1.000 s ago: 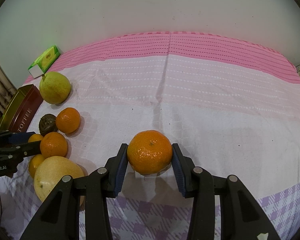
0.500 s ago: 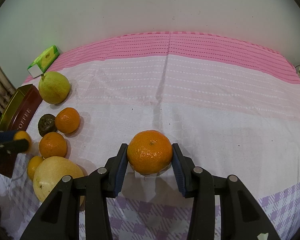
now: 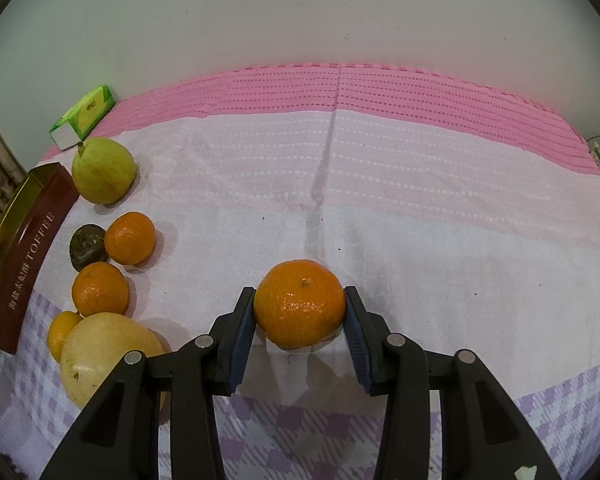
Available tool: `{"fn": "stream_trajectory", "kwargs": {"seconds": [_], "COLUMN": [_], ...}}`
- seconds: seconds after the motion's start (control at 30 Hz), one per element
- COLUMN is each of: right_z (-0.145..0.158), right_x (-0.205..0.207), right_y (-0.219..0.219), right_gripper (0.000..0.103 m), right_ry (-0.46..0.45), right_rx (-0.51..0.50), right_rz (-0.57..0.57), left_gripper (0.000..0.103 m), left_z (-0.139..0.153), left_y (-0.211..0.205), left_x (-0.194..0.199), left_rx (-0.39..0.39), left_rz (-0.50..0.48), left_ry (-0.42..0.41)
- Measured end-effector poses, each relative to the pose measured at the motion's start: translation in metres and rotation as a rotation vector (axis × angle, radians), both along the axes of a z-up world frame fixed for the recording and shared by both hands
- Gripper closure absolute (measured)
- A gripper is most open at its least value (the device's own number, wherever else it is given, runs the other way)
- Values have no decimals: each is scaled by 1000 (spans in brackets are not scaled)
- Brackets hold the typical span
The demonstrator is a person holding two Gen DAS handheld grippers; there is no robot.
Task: Organize fruits
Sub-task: 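Place the yellow orange in the tray with the left tool while right carries tangerine toward it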
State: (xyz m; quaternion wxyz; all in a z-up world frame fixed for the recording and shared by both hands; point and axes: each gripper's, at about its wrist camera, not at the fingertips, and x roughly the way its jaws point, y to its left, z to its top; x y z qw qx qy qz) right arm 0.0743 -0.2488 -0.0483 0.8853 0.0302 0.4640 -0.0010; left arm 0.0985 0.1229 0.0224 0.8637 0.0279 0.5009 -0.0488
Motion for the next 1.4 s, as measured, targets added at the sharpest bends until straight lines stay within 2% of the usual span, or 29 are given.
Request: {"fn": "stream_trajectory", "kwargs": {"seconds": [0.13, 0.3, 0.73, 1.0, 1.13, 1.33, 1.4], "right_z": [0, -1, 3, 30, 45, 63, 67], "right_x": [2, 5, 8, 1, 0, -4, -5], "right_y": [1, 4, 7, 7, 23, 67, 85], "right_gripper": [63, 63, 64, 64, 64, 64, 64], "right_ry": [6, 14, 34, -16, -39, -67, -71], "right_rx": [-12, -27, -43, -46, -30, -8, 2], "right_rz": [-3, -8, -37, -67, -42, 55, 93], "left_gripper": [60, 60, 59, 59, 59, 58, 53], "left_z": [-8, -21, -46, -57, -57, -53, -51], "left_y": [32, 50, 64, 64, 64, 64, 65], "left_x": [2, -1, 1, 8, 7, 6, 4], "left_rx": [10, 8, 12, 26, 25, 38, 35], "left_rz": [66, 108, 121, 128, 127, 132, 136], "left_ry": [13, 34, 84, 106, 104, 91, 87]}}
